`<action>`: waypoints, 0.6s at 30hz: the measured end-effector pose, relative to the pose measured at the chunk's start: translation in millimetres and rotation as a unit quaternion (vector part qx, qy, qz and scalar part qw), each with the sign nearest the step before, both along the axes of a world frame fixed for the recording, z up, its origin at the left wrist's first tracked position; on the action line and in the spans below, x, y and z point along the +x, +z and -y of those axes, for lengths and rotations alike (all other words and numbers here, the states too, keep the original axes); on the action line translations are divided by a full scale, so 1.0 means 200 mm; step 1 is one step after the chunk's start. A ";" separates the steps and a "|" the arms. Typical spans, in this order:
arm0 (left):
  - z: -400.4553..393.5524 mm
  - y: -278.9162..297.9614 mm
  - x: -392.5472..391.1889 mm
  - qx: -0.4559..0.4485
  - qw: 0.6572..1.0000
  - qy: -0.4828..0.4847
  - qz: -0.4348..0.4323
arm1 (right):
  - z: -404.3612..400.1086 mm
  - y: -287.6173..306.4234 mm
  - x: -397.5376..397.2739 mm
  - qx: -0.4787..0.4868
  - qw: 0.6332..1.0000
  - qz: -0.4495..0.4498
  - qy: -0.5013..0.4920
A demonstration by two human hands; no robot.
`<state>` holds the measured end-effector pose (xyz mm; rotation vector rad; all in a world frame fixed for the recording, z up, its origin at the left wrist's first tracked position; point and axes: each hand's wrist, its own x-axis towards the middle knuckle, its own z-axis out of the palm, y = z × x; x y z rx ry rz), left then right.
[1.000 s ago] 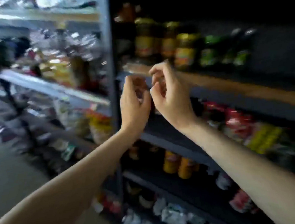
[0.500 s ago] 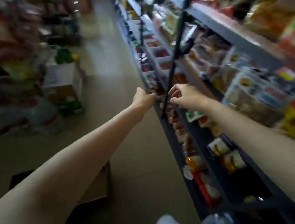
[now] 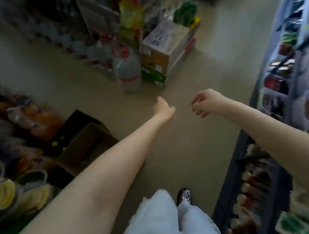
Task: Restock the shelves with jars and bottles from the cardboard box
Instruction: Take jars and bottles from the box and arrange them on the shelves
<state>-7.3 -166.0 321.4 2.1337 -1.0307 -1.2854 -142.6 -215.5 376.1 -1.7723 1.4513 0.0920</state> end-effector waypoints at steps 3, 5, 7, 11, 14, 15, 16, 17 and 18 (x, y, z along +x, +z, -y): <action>0.09 -0.11 0.32 0.027 0.998 0.055 0.012 | 0.27 -0.12 0.31 0.021 0.992 -0.043 0.118; 0.13 -0.21 0.57 0.080 0.987 0.127 0.063 | 0.42 -0.19 0.56 0.015 0.975 -0.063 0.212; 0.17 -0.31 0.81 0.143 0.964 0.215 0.058 | 0.56 -0.25 0.83 0.006 0.955 -0.067 0.288; 0.29 -0.45 1.18 0.130 0.931 0.341 0.000 | 0.79 -0.38 1.36 -0.010 0.924 -0.036 0.381; 0.30 -0.49 1.36 0.132 0.926 0.354 0.010 | 0.85 -0.47 1.71 0.008 0.900 -0.020 0.435; 0.29 -0.53 1.42 0.141 0.919 0.368 0.017 | 0.86 -0.52 1.83 0.015 0.887 -0.020 0.462; 0.28 -0.57 1.49 0.154 0.910 0.384 0.024 | 0.87 -0.59 1.93 0.020 0.871 -0.024 0.490; 0.26 -0.62 1.55 0.162 0.898 0.408 0.027 | 0.88 -0.67 2.04 0.024 0.857 -0.028 0.515; 0.23 -0.66 1.61 0.171 0.885 0.433 0.027 | 0.89 -0.75 2.15 0.029 0.845 -0.027 0.533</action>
